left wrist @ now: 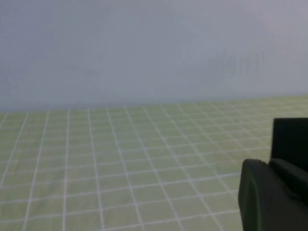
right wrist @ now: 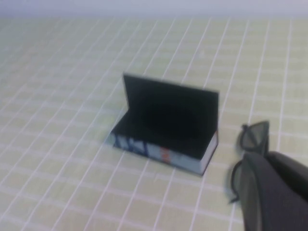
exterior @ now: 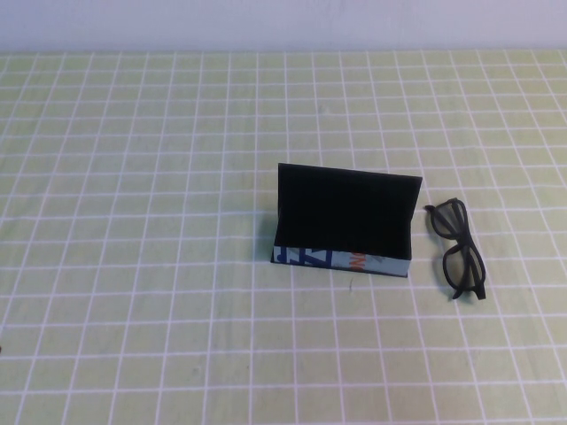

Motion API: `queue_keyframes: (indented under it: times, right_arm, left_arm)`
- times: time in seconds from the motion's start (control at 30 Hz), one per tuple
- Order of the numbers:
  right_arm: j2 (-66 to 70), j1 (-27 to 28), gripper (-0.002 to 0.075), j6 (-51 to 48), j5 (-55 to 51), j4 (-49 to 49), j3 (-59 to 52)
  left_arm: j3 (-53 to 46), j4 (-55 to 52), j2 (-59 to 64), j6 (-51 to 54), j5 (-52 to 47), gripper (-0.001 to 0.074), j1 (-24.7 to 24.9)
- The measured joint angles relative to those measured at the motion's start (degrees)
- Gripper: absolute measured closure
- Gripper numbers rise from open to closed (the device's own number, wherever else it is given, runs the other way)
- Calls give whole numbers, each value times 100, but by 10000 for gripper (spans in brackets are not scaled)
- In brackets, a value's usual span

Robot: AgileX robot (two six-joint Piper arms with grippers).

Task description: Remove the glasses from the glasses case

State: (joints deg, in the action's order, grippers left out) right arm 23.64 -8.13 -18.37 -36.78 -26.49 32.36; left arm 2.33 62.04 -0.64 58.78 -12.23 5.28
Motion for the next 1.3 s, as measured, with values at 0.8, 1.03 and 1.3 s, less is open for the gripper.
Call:
queue_keyframes:
  times: [0.8, 1.03, 1.3]
  right_arm:
    - [-200, 0, 742, -146, 1097, -217, -671]
    - [-395, 82, 742, -146, 1780, 586, -1149]
    - [-1540, 459, 743, -146, 4052, 651, -3176]
  left_arm:
    - [-374, 145, 0, -10, 788, 739, 0]
    - [-374, 145, 0, -10, 784, 739, 0]
    - [-374, 145, 0, -10, 756, 739, 0]
